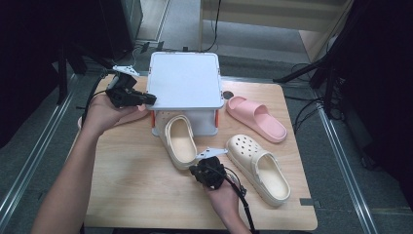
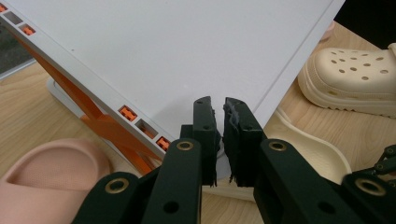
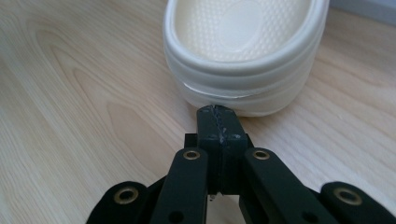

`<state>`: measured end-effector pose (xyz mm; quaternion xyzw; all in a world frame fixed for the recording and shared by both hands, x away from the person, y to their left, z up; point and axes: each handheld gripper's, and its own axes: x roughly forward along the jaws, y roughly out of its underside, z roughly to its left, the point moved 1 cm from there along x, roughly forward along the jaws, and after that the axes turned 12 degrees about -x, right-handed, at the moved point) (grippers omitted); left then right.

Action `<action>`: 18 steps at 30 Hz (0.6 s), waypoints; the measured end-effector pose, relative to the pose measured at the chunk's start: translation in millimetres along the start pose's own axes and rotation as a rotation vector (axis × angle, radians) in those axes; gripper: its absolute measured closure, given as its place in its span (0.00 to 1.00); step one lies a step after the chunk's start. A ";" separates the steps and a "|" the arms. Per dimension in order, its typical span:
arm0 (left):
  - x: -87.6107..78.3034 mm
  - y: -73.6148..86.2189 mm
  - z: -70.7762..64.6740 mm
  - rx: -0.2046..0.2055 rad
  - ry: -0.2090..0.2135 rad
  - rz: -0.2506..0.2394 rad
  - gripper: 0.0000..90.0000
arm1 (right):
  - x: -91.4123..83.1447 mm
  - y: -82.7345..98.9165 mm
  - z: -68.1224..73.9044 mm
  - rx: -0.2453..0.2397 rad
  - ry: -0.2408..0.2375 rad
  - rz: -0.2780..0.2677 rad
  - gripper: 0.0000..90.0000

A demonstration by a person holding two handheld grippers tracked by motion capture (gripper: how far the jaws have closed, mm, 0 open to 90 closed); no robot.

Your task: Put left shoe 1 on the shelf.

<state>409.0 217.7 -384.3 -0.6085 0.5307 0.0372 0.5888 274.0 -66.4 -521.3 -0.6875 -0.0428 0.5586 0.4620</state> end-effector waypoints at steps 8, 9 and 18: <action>0.3 0.1 0.1 -0.005 0.002 -0.002 0.92 | 12.4 -25.0 3.4 -0.030 -0.024 0.003 1.00; 0.2 0.1 0.2 -0.006 0.003 -0.002 0.92 | 14.9 -28.1 4.1 -0.040 -0.021 0.007 1.00; 0.1 0.5 -0.4 -0.006 0.001 -0.002 0.92 | 44.6 -50.5 1.7 -0.061 0.002 0.003 1.00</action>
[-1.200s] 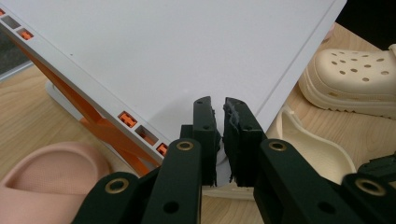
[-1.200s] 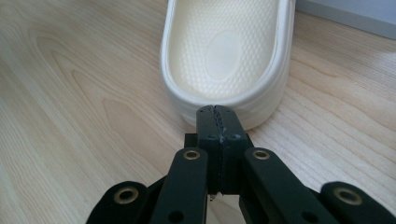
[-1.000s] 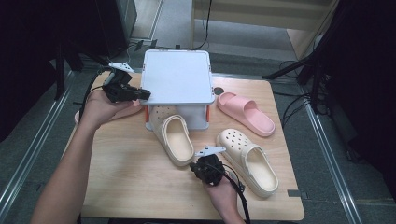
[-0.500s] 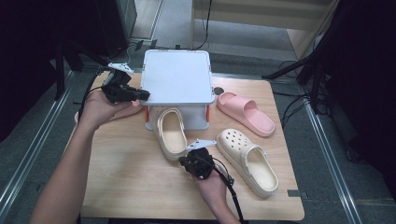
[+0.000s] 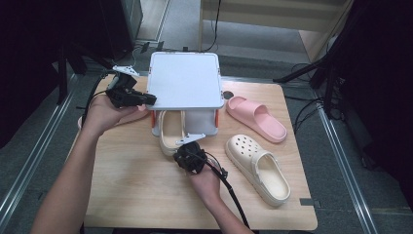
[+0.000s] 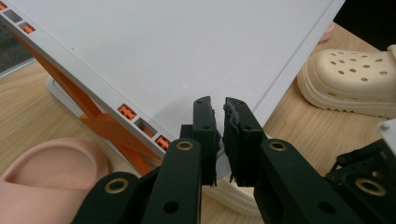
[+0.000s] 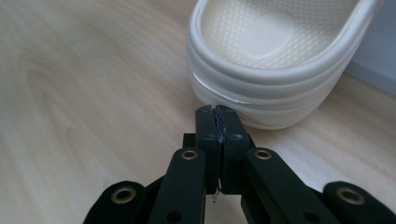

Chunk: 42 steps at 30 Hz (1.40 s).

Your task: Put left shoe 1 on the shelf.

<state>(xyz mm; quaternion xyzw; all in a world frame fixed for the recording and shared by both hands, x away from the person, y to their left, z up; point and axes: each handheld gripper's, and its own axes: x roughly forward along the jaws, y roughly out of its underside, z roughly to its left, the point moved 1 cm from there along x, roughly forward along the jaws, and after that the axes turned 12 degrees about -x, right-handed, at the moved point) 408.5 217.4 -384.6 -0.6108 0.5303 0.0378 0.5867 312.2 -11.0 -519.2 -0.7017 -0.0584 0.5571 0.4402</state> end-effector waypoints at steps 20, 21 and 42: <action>0.0 1.9 0.0 -0.013 0.006 -0.015 0.91 | 45.4 -42.1 -21.4 -0.010 0.086 -0.080 1.00; -0.1 2.0 -0.2 -0.011 0.005 -0.014 0.91 | 47.6 -42.2 -22.1 -0.012 0.083 -0.087 1.00; -19.5 19.3 -29.0 -0.096 0.032 -0.073 0.49 | -46.5 -16.0 -6.5 -0.036 -0.083 -0.138 0.85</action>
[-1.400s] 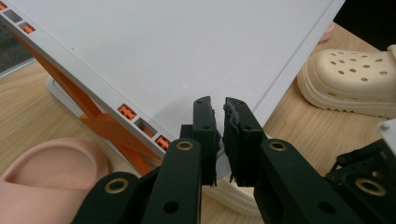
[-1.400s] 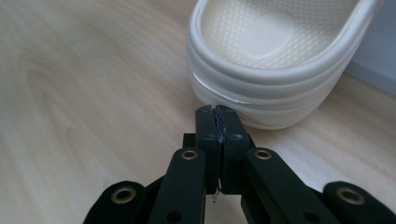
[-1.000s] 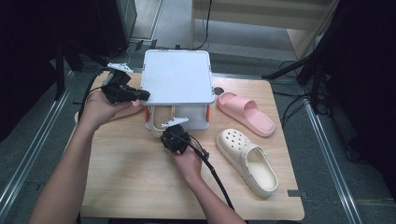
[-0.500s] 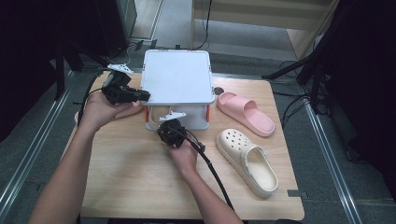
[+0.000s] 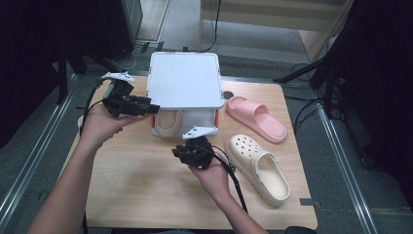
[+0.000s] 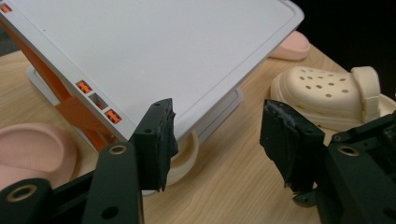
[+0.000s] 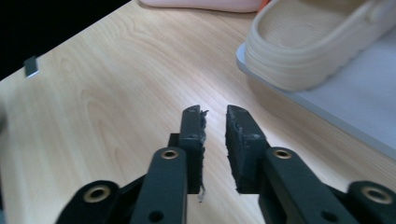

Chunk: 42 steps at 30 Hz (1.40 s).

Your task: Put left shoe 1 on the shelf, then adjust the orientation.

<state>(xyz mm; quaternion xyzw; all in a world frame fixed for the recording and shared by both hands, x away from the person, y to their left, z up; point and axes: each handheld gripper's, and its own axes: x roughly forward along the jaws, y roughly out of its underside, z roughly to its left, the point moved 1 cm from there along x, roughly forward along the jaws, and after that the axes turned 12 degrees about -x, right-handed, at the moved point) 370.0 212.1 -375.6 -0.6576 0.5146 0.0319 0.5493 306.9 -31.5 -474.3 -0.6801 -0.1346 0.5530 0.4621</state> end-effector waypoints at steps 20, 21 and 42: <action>-3.4 49.1 -19.2 0.060 -0.003 0.004 0.45 | -88.6 56.8 -34.3 0.043 -0.004 -0.045 0.68; -1.4 52.4 -18.5 0.056 -0.002 0.005 0.45 | -92.9 59.4 -36.7 0.036 0.009 -0.040 0.68; 37.9 86.2 -11.7 0.062 0.000 0.060 0.47 | -157.8 100.8 -77.6 0.183 0.140 -0.043 0.68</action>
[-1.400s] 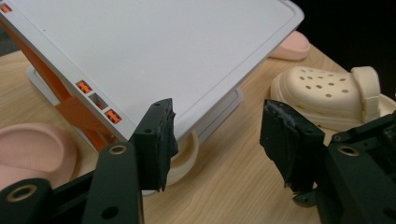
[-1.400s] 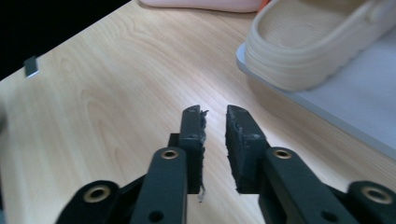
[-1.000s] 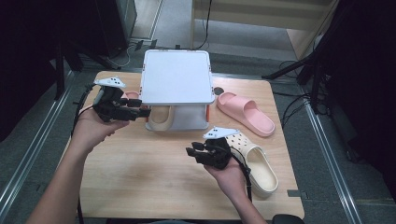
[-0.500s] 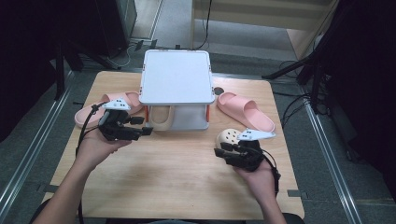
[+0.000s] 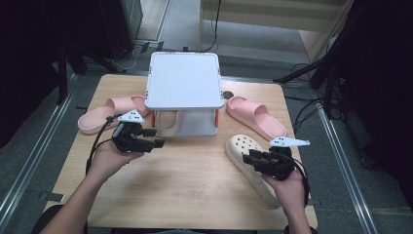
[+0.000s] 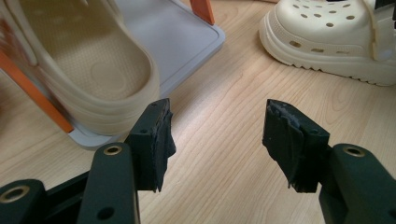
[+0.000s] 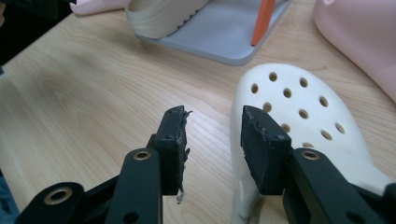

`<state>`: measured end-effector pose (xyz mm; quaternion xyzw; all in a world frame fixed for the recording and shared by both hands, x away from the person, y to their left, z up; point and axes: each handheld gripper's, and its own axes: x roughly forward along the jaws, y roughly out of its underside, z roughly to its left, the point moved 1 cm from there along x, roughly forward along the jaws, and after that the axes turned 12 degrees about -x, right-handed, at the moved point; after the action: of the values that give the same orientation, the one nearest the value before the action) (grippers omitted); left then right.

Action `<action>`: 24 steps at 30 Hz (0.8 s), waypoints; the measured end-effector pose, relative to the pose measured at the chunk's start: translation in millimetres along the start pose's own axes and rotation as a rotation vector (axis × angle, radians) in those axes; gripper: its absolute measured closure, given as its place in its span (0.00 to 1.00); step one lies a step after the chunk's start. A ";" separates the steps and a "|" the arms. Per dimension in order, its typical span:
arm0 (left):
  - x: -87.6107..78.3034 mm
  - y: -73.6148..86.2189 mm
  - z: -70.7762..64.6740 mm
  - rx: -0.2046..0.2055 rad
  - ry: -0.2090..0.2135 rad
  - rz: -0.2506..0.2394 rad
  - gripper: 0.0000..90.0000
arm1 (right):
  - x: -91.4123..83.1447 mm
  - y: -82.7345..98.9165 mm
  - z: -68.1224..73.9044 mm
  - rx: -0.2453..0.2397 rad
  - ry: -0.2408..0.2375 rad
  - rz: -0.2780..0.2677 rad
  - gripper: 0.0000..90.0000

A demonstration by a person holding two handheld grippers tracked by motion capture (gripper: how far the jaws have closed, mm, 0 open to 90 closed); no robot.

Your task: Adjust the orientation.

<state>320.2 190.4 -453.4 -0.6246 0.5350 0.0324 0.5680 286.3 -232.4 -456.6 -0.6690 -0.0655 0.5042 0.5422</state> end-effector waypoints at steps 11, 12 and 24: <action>17.7 -3.4 1.2 0.022 0.019 0.019 0.48 | -15.7 9.1 4.6 0.022 0.047 -0.031 0.68; 19.8 -4.9 0.5 0.030 0.014 0.033 0.48 | -17.9 10.1 5.5 0.026 0.051 -0.035 0.68; 30.8 -12.2 -6.5 0.060 0.025 0.053 0.49 | -45.0 22.7 11.8 0.037 0.116 -0.095 0.66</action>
<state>338.3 163.4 -462.9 -0.5934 0.5591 0.0236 0.5786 245.3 -262.3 -446.2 -0.6832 -0.0563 0.4393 0.5806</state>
